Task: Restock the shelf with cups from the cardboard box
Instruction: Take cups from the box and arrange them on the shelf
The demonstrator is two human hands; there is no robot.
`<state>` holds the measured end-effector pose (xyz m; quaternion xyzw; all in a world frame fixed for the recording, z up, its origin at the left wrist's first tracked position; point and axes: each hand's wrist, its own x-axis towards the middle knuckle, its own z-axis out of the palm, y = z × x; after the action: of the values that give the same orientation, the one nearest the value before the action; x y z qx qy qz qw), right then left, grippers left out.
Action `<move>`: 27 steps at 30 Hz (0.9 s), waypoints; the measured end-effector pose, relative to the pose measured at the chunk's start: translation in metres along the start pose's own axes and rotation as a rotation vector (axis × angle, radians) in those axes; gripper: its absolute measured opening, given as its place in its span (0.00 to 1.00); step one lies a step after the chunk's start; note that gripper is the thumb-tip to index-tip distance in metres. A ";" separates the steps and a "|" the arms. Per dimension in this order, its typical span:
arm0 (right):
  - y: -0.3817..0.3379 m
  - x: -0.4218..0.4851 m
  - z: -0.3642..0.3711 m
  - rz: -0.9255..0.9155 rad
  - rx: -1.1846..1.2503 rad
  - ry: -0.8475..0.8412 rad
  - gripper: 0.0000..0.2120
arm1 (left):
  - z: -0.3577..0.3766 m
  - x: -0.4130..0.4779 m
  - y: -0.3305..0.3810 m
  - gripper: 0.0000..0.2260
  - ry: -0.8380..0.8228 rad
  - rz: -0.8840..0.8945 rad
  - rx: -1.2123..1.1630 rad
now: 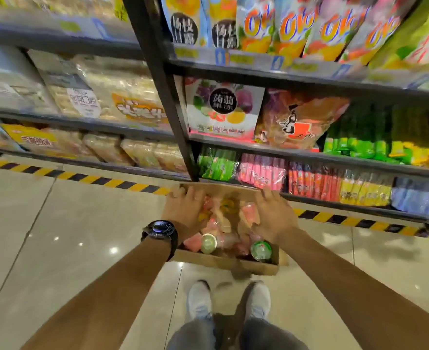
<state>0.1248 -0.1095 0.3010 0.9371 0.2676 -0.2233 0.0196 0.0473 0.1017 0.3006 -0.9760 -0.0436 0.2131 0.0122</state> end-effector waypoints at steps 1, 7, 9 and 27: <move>0.006 0.015 0.030 -0.012 -0.010 -0.006 0.33 | 0.033 0.013 0.000 0.26 -0.013 0.002 0.007; 0.053 0.106 0.221 0.004 -0.063 -0.042 0.41 | 0.231 0.106 0.010 0.31 -0.085 0.026 0.078; 0.069 0.142 0.279 0.022 -0.082 -0.070 0.46 | 0.284 0.147 0.011 0.32 -0.087 0.034 0.100; 0.100 0.271 0.425 0.532 0.774 0.100 0.10 | 0.419 0.254 0.044 0.35 -0.157 0.134 0.098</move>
<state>0.2069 -0.1281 -0.2061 0.9212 -0.0838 -0.2483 -0.2875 0.1060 0.0834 -0.1875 -0.9553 0.0316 0.2910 0.0421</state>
